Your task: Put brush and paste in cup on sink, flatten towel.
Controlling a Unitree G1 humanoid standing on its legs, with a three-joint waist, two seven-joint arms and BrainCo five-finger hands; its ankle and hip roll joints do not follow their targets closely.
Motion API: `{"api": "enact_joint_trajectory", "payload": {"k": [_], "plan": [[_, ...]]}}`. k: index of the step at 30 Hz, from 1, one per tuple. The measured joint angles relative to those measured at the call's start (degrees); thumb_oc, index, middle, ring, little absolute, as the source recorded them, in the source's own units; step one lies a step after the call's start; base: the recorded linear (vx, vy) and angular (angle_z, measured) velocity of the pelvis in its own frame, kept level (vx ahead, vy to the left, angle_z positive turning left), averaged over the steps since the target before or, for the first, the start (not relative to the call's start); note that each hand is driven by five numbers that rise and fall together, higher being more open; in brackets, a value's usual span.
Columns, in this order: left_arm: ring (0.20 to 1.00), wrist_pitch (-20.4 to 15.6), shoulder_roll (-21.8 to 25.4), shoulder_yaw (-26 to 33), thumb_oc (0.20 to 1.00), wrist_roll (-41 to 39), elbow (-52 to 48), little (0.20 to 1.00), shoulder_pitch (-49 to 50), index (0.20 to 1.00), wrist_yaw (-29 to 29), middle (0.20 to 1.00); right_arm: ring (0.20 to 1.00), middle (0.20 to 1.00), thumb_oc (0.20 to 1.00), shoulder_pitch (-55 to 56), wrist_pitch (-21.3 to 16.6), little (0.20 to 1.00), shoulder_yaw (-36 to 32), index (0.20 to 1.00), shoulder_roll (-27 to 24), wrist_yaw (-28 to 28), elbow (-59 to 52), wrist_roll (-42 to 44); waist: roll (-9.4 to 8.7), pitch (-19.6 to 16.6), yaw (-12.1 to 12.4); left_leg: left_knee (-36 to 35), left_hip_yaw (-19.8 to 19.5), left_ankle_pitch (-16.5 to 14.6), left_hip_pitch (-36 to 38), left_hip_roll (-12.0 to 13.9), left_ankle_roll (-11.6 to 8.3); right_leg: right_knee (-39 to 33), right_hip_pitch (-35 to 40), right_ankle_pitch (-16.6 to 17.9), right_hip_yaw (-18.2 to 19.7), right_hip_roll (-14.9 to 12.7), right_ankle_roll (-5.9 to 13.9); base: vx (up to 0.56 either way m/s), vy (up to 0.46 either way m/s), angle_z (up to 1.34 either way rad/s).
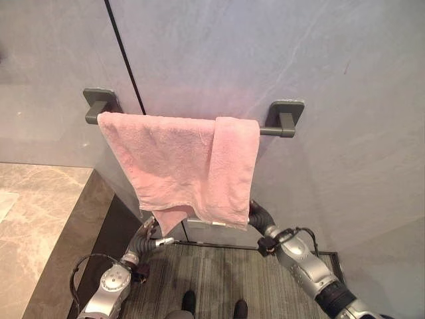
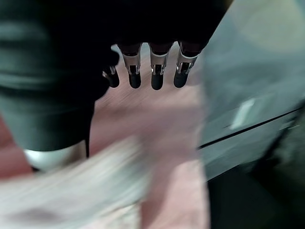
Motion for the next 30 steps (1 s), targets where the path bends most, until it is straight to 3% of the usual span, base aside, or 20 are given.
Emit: {"api": "enact_joint_trajectory", "payload": {"k": [2, 8, 9, 14, 18, 20, 30], "plan": [[1.0, -0.4, 3.4, -1.1, 1.0, 3.9, -2.2, 1.0, 2.6, 1.0, -1.2, 1.0, 1.0, 1.0, 1.0, 3.1, 0.1, 1.0, -2.3, 1.0, -0.2, 0.0, 1.9, -1.4, -0.24, -0.4, -0.1, 0.0, 0.1, 0.0, 0.0, 0.0, 0.05, 0.0, 0.0, 0.0, 0.0, 0.0, 0.0, 0.0, 0.0, 0.0], [1.0, -0.5, 5.2, -0.8, 1.0, 3.9, 1.8, 1.0, 5.4, 1.0, -4.3, 1.0, 1.0, 1.0, 1.0, 5.3, -0.1, 1.0, -4.6, 1.0, -0.5, 0.2, 12.4, -5.8, -0.04, -0.8, -0.2, -0.1, 0.1, -0.2, -0.1, 0.0, -0.15, 0.0, -0.1, 0.1, 0.0, -0.1, -0.12, -0.02, 0.003, 0.0], [1.0, -0.2, 6.3, -1.1, 1.0, 3.1, 0.3, 1.0, 6.1, 1.0, -5.9, 1.0, 1.0, 1.0, 1.0, 5.4, -0.1, 1.0, -4.7, 1.0, -2.5, 0.2, 12.0, -10.5, 0.11, -0.8, -0.3, -0.1, 0.3, -0.1, -0.8, 0.0, -0.22, 0.0, -0.9, 0.3, 0.2, -0.1, -0.18, -0.05, 0.012, -0.04], [1.0, 0.2, 7.3, -2.1, 1.0, -2.7, -2.2, 1.0, 7.4, 1.0, -9.9, 1.0, 1.0, 1.0, 1.0, 7.4, -0.3, 1.0, -5.9, 1.0, -4.9, 0.4, 8.9, -15.6, 0.41, -0.7, -1.2, -0.1, 0.9, -0.1, -1.3, 0.1, -0.1, 0.0, -1.7, 0.5, 0.4, -0.1, -0.22, 0.0, 0.006, -0.06], [1.0, 0.6, 1.3, -1.9, 1.0, -5.6, 3.6, 1.0, 5.2, 1.0, -9.9, 1.0, 1.0, 1.0, 1.0, 7.5, -0.3, 1.0, -5.9, 1.0, -2.7, 0.1, 14.4, -15.9, 0.53, -0.6, -2.3, 0.0, 1.0, 0.0, -1.5, 0.0, 0.06, 0.0, -1.9, 0.4, 0.5, -0.1, -0.17, 0.0, 0.0, -0.01], [1.0, 1.1, -8.0, -0.8, 1.0, -7.6, 13.4, 1.0, -0.1, 1.0, -6.8, 1.0, 1.0, 1.0, 1.0, 7.6, -0.1, 1.0, -5.8, 1.0, 0.0, -0.9, 17.9, -16.5, 0.37, -0.5, -2.8, 0.0, 0.8, 0.1, -2.2, 0.1, -0.01, 0.0, -2.5, 0.4, 0.3, 0.0, -0.18, -0.05, -0.013, 0.01], [1.0, -0.4, -12.9, -1.6, 1.0, -14.6, 13.0, 1.0, -5.7, 1.0, 0.1, 1.0, 1.0, 1.0, 1.0, 9.4, -0.4, 1.0, -5.9, 1.0, 2.8, -2.9, 22.7, -11.9, -1.13, 0.5, -4.6, 0.0, 1.5, 0.0, -2.4, 0.3, 0.02, 0.0, -3.1, 0.4, 1.4, 0.2, -0.21, 0.0, -0.005, -0.04]]}}
